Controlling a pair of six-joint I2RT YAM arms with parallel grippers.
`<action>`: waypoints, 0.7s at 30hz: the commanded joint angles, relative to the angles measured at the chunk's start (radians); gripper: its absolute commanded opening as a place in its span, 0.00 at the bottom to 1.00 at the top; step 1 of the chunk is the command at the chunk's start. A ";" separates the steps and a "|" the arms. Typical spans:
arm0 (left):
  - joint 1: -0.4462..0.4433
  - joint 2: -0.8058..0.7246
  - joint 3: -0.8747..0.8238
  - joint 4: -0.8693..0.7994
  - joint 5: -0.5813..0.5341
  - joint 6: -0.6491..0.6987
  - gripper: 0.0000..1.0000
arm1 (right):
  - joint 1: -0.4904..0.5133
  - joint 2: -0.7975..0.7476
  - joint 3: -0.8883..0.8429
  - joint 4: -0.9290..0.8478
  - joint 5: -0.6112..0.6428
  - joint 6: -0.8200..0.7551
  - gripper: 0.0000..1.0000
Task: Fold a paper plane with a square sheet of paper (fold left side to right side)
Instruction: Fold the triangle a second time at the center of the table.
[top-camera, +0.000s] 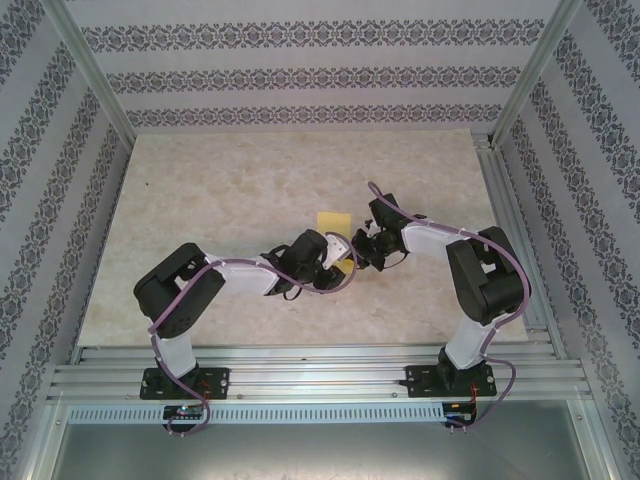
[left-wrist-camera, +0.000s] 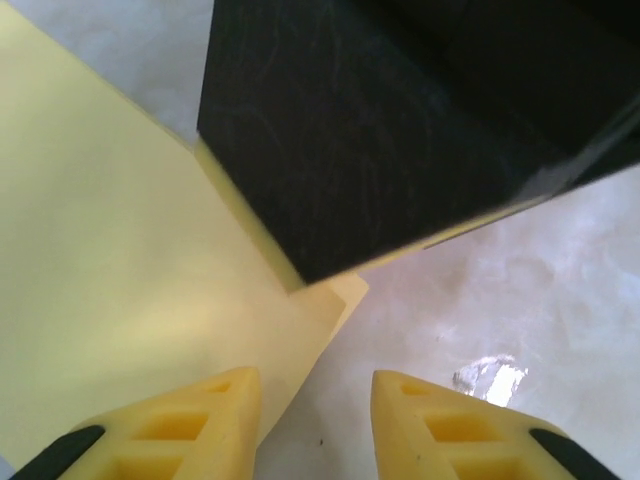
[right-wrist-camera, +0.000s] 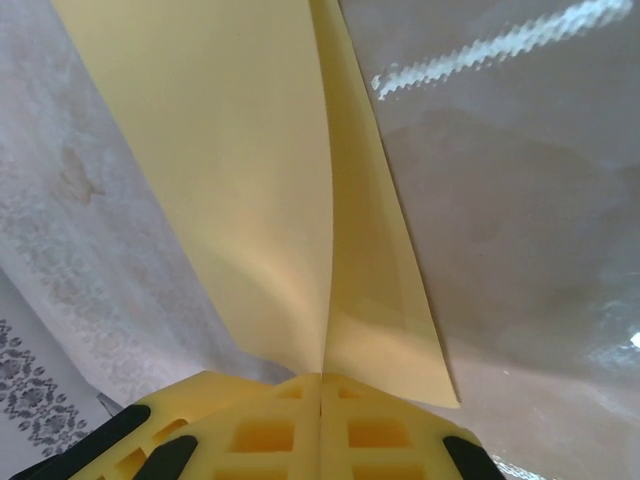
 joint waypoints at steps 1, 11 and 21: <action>-0.017 -0.045 -0.046 0.086 -0.031 0.014 0.37 | -0.007 0.000 -0.008 0.050 -0.050 0.032 0.03; -0.017 -0.086 -0.121 0.150 -0.048 0.067 0.38 | -0.013 -0.004 0.002 0.030 -0.060 0.031 0.02; -0.017 -0.023 -0.075 0.192 -0.002 0.099 0.37 | -0.015 0.002 0.008 0.019 -0.074 0.034 0.02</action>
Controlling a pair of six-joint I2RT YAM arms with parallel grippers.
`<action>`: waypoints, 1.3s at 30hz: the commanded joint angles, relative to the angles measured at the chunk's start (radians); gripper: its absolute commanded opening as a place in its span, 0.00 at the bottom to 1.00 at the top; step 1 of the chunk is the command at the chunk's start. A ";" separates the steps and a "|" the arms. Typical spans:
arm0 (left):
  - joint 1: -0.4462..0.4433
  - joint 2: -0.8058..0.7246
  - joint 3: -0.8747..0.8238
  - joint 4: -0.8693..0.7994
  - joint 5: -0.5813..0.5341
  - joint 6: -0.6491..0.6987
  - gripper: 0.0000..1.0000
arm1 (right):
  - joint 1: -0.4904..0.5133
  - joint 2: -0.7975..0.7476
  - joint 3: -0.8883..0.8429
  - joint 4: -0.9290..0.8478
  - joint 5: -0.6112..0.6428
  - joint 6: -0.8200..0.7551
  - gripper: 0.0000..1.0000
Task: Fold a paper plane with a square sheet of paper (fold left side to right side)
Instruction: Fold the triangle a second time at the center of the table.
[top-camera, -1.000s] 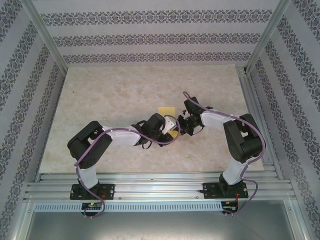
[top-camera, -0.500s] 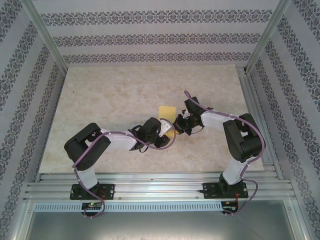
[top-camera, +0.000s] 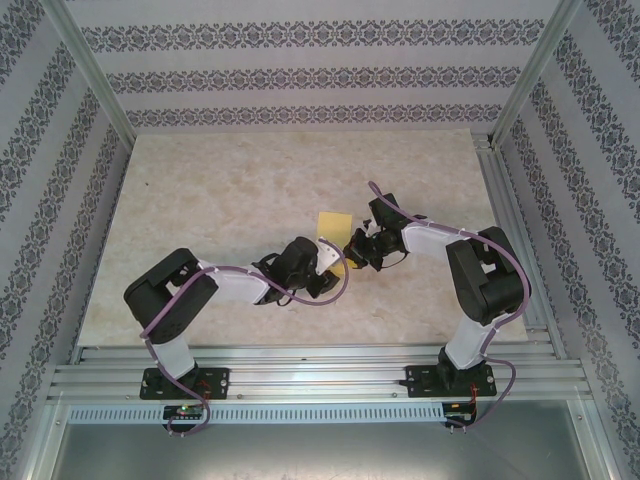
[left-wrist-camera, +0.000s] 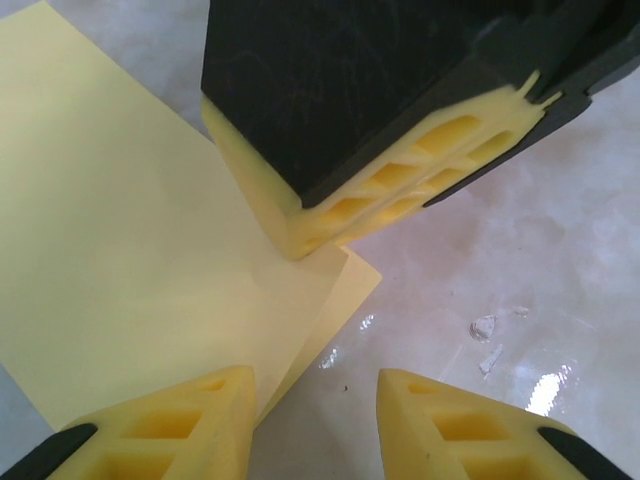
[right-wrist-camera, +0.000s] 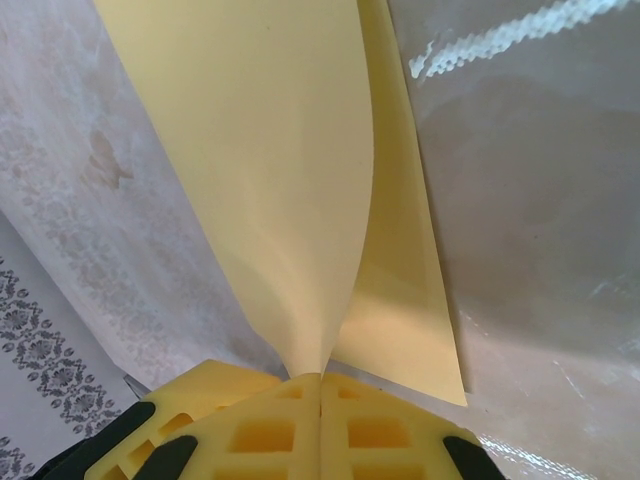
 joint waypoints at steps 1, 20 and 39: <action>-0.017 0.035 0.038 0.064 0.029 0.029 0.36 | -0.014 0.002 0.008 0.009 -0.031 0.021 0.02; -0.018 0.107 0.063 0.129 0.018 0.004 0.10 | -0.017 0.014 0.007 0.013 -0.035 0.030 0.02; -0.013 0.066 0.015 0.121 0.015 -0.013 0.00 | -0.135 -0.226 0.013 -0.120 0.080 -0.245 0.30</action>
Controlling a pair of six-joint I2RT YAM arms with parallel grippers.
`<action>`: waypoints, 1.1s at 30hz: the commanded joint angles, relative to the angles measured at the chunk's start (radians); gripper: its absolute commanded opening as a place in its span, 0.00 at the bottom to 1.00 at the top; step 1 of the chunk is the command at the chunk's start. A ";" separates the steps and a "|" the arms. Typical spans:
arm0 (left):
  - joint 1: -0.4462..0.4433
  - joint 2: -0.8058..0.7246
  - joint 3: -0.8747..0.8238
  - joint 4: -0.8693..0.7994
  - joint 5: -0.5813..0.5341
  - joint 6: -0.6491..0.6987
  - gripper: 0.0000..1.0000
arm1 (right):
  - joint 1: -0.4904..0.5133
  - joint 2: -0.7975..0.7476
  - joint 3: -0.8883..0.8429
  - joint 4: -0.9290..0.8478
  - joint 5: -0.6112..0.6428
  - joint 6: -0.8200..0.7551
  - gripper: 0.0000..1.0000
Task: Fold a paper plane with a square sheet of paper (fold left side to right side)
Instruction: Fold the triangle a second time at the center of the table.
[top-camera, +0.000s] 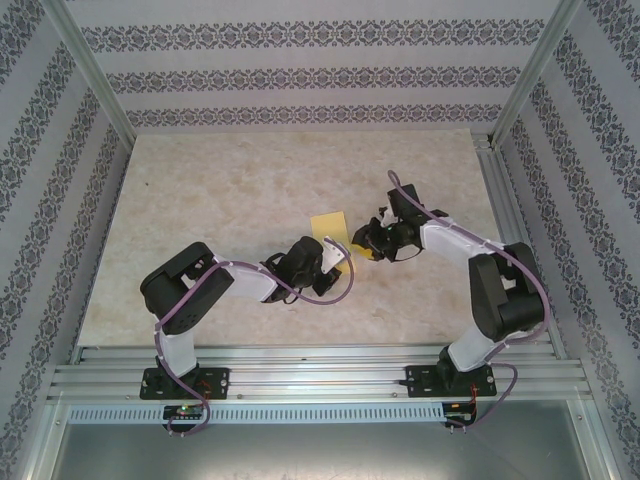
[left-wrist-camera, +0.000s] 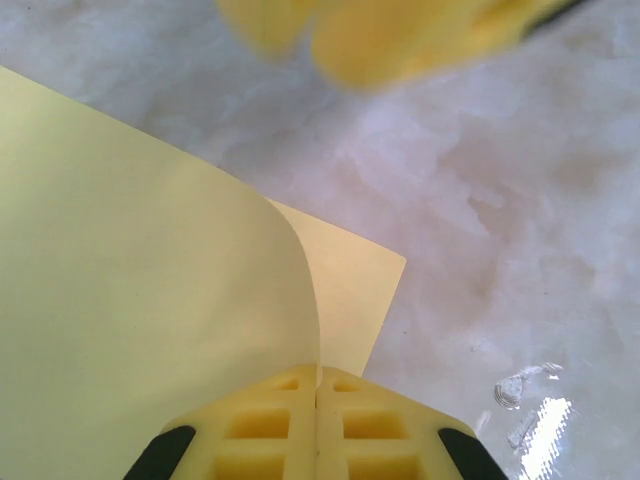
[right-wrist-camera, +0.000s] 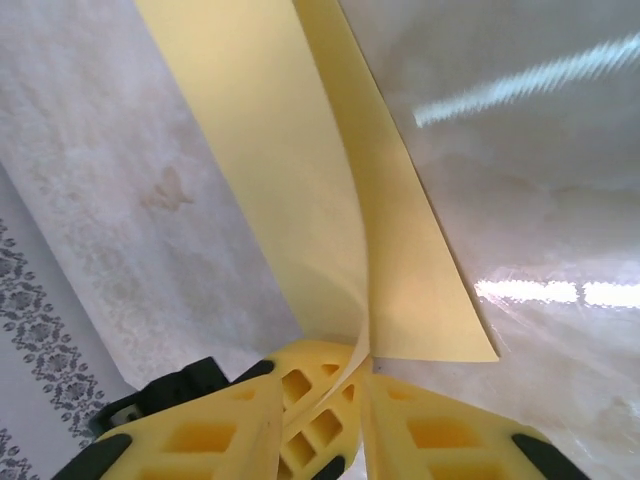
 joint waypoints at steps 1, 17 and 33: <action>-0.012 -0.036 -0.023 0.034 0.012 -0.019 0.00 | -0.053 -0.093 0.014 -0.049 0.042 -0.196 0.31; 0.108 -0.115 -0.006 -0.061 0.182 -0.122 0.00 | -0.085 -0.007 0.057 0.108 -0.148 -0.464 0.26; 0.182 -0.014 0.047 -0.061 0.284 -0.214 0.00 | 0.019 0.090 -0.088 0.412 -0.106 -0.140 0.14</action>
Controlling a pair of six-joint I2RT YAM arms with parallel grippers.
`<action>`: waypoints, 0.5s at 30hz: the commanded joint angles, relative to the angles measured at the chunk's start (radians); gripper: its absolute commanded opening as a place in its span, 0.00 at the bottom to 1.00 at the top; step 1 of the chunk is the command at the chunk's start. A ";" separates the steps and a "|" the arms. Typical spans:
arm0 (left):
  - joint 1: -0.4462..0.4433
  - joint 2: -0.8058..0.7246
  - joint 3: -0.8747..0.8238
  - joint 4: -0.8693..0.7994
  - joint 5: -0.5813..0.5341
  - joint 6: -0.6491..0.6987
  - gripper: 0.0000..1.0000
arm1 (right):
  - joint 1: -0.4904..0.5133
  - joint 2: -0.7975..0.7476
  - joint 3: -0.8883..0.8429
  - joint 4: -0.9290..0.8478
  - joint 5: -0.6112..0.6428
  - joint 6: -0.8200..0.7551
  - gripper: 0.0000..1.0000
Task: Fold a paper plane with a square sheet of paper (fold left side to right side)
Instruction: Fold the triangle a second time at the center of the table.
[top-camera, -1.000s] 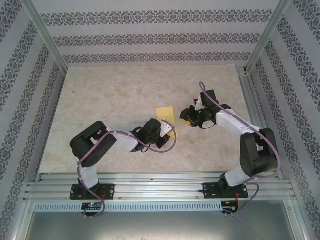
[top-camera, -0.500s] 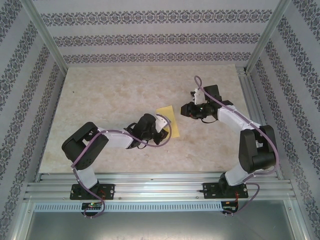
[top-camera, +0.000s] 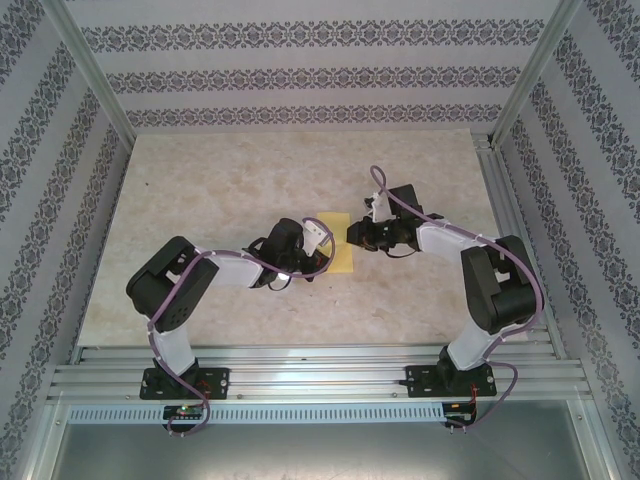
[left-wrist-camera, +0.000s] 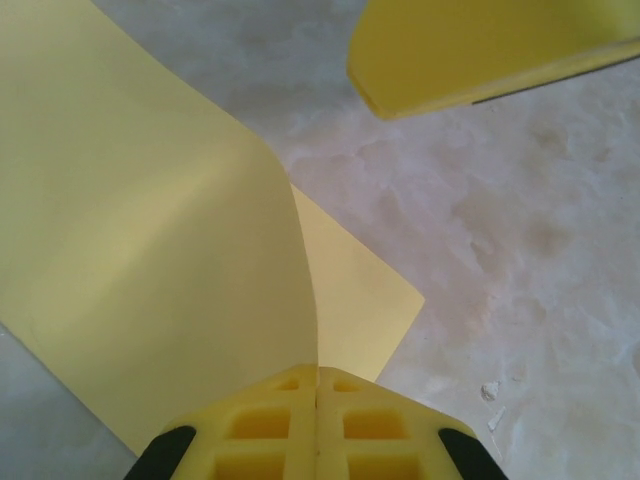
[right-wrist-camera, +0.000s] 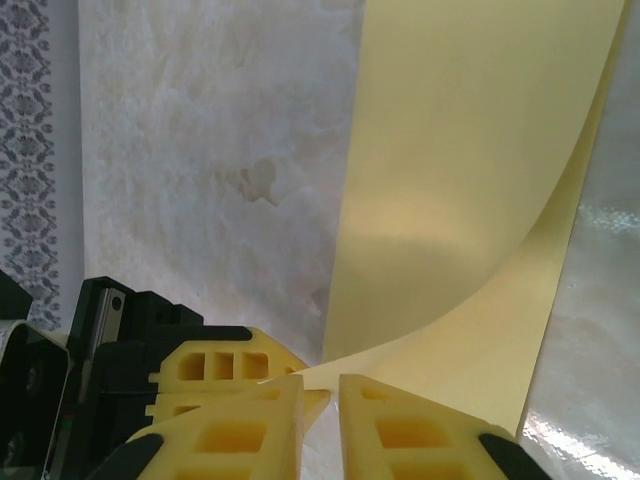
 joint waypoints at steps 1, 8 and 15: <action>0.018 0.026 0.030 -0.004 0.027 -0.037 0.00 | 0.013 0.016 -0.059 0.164 0.013 0.164 0.14; 0.035 0.049 0.043 0.002 0.043 -0.062 0.00 | 0.082 0.086 -0.066 0.145 0.023 0.228 0.11; 0.044 0.047 0.044 0.001 0.033 -0.073 0.00 | 0.097 0.134 -0.071 0.120 0.061 0.254 0.09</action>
